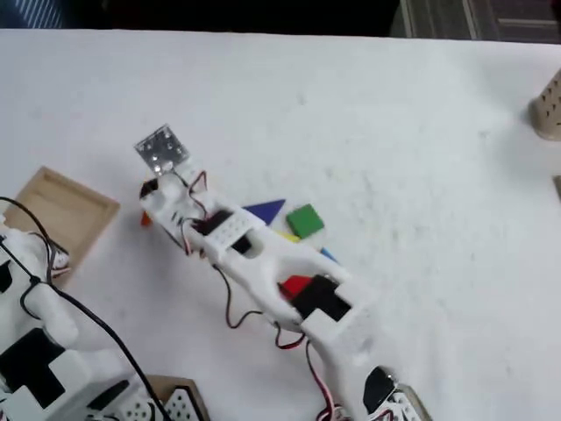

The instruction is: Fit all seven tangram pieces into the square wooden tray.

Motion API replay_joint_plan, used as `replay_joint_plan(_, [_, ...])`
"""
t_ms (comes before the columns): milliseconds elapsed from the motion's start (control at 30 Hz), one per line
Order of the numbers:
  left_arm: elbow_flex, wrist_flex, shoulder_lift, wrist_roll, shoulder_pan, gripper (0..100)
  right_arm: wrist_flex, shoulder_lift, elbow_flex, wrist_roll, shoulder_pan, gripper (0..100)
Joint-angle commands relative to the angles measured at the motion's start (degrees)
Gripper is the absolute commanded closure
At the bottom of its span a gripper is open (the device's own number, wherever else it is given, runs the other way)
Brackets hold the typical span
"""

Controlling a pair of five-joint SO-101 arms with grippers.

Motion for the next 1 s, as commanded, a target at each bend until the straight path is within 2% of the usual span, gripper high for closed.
replay_joint_plan(0, [-2.3, -1.1, 0.0, -0.5, 1.1, 84, 4.9, -0.2, -1.8, -0.1, 0.3, 98.1])
replay_joint_plan(200, [-2.3, -1.1, 0.0, -0.5, 1.1, 84, 14.8, -2.4, -1.7, 0.0, 3.6, 98.1])
replay_joint_plan(267, [-2.3, -1.1, 0.0, -0.5, 1.1, 84, 21.1, -3.6, -1.5, 0.7, 4.6, 98.1])
replay_joint_plan(500, [-2.3, -1.1, 0.0, -0.5, 1.1, 84, 38.7, -13.2, 4.2, 18.2, 5.4, 98.1])
replay_joint_plan(767, [-2.4, -0.9, -0.2, -0.5, 2.1, 84, 53.8, -43.0, 21.0, 19.7, 7.0, 98.1])
replay_joint_plan(900, [-3.9, 3.6, -1.5, -0.6, 3.0, 84, 56.3, -62.9, 33.5, 19.7, 14.6, 98.1])
replay_joint_plan(967, [-5.1, 7.2, -4.4, -2.9, 3.1, 84, 56.1, -72.7, 40.7, 19.8, 19.0, 98.1])
